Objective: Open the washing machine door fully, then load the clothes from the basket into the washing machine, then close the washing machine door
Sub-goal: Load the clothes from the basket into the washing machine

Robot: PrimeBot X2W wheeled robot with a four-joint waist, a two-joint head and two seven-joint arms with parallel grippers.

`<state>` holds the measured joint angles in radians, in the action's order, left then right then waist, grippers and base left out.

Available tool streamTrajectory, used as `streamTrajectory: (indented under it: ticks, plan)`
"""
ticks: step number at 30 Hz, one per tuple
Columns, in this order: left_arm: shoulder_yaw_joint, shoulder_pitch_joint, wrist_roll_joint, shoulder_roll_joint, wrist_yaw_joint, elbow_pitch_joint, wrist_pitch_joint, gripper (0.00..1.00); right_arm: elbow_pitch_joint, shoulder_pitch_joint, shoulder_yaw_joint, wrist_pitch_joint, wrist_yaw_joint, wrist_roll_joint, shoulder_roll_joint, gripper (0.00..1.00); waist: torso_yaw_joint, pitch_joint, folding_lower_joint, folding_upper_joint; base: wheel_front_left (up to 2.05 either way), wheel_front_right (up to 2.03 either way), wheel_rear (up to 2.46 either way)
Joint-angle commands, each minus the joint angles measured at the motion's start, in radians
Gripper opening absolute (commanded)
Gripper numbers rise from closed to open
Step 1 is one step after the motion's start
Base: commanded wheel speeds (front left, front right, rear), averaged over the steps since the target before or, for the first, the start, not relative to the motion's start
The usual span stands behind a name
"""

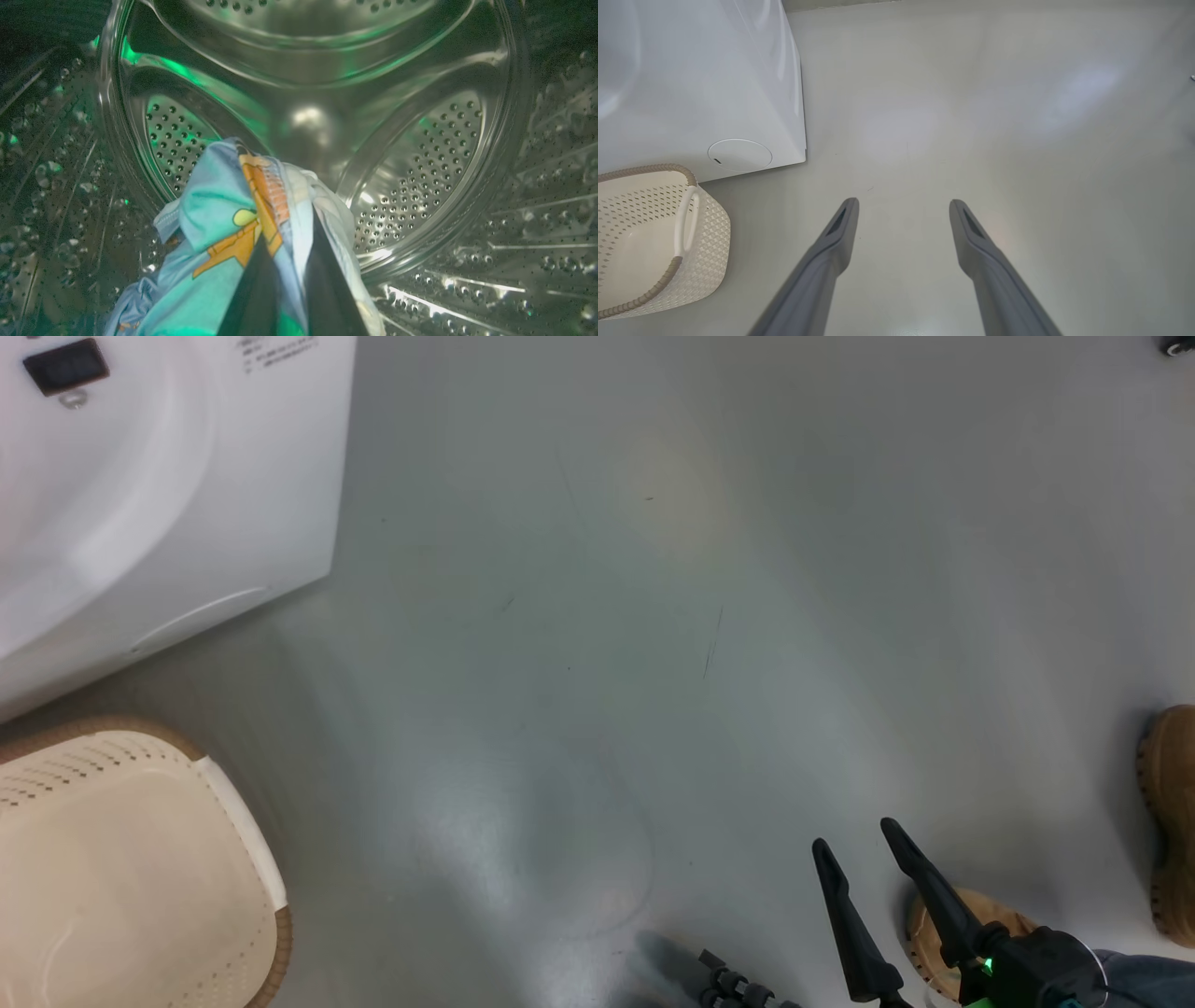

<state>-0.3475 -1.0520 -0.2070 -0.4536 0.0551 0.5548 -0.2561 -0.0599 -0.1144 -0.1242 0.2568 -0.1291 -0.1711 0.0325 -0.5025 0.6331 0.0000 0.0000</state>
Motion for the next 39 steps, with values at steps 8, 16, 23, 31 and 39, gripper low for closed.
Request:
streamTrajectory:
  ticks: [8, 16, 23, 31, 39]
  plan:
    - [-0.024, -0.034, 0.075, -0.018, 0.037, 0.004, -0.006, 0.0, -0.023, -0.027, -0.013, 0.005, -0.002, -0.016, 0.018, 1.0, 0.007, 0.013, 0.0, 0.0, 0.0, 0.0, 0.0]
    - [0.028, -0.075, 0.145, -0.035, 0.018, 0.249, -0.006, 1.0, -0.013, -0.025, -0.02, 0.005, -0.002, -0.016, 0.018, 1.0, 0.011, -0.004, 0.0, 0.0, 0.0, 0.0, 0.0]
    - [0.091, -0.12, 0.21, -0.05, -0.035, 0.44, -0.006, 1.0, 0.012, 0.001, -0.043, 0.005, -0.002, -0.011, 0.018, 1.0, 0.014, -0.034, 0.0, 0.0, 0.0, 0.0, 0.0]
    - [0.112, -0.089, 0.21, -0.021, -0.066, 0.45, -0.006, 1.0, 0.046, 0.043, -0.063, 0.005, -0.002, -0.001, 0.018, 1.0, 0.031, -0.103, 0.0, 0.0, 0.0, 0.0, 0.0]
    - [0.087, 0.052, 0.157, 0.06, -0.061, 0.418, -0.006, 1.0, 0.084, 0.069, -0.059, 0.005, -0.002, 0.006, 0.018, 1.0, 0.076, -0.212, 0.0, 0.0, 0.0, 0.0, 0.0]
